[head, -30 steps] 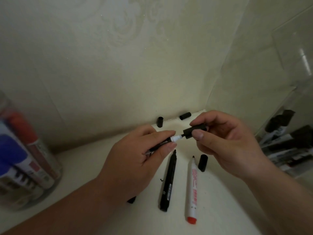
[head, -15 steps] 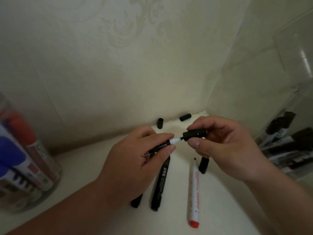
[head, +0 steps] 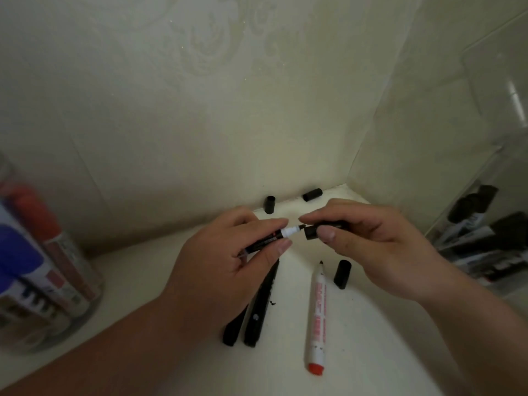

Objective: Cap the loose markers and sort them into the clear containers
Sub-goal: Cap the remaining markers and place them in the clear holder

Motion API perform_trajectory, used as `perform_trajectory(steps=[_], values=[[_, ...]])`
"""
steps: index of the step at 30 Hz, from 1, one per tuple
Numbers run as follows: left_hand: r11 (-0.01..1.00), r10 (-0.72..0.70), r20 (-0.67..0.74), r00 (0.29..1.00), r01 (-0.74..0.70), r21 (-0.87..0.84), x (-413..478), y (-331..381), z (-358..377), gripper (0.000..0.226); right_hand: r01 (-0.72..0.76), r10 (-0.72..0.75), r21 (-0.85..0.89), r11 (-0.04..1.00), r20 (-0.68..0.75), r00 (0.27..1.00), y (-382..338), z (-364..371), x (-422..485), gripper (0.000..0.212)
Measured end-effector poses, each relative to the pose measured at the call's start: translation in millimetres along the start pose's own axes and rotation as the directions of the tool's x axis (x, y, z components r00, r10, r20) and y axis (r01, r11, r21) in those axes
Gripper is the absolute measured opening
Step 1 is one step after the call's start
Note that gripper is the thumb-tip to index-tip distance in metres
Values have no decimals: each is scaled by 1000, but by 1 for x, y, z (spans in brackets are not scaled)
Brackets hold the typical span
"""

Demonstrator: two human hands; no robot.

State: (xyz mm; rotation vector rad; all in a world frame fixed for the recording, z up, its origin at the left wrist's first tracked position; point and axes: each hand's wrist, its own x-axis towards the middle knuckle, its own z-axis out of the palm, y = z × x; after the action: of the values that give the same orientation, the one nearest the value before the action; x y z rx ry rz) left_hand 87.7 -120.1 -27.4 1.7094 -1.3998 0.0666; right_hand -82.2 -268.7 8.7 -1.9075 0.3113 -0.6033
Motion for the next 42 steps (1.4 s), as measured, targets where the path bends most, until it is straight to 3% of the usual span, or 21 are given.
perform_trajectory(steps=[3,5,13,26,30,33,37,39,42], values=[[1000,14,-3,1000,-14,-9,-1,0,0,29,-10,16,171,985,-33,999,3,1,3,11],[999,26,-8,1000,-26,-21,-1,0,0,29,38,-21,232,972,-76,997,5,-1,4,21],[995,98,11,995,-98,-6,0,2,2,29,98,-97,32,995,-31,995,1,11,-1,22],[983,185,2,983,-185,-6,-2,4,1,28,-89,96,133,987,-44,994,-12,19,-2,11],[962,269,-45,962,-266,60,-1,6,2,27,-158,171,140,977,-88,981,-18,22,-3,17],[943,314,-20,949,-310,118,-2,4,4,25,-248,251,45,968,-115,961,-20,26,-4,26],[989,141,65,988,-138,-48,5,11,-6,15,-178,170,-71,981,-111,979,-27,24,3,29],[984,65,160,985,-37,-172,10,12,-12,14,-117,115,-157,981,-25,993,-30,14,6,29],[895,-78,362,929,225,-385,20,11,-23,21,-26,59,-241,970,130,990,-30,1,4,23]])
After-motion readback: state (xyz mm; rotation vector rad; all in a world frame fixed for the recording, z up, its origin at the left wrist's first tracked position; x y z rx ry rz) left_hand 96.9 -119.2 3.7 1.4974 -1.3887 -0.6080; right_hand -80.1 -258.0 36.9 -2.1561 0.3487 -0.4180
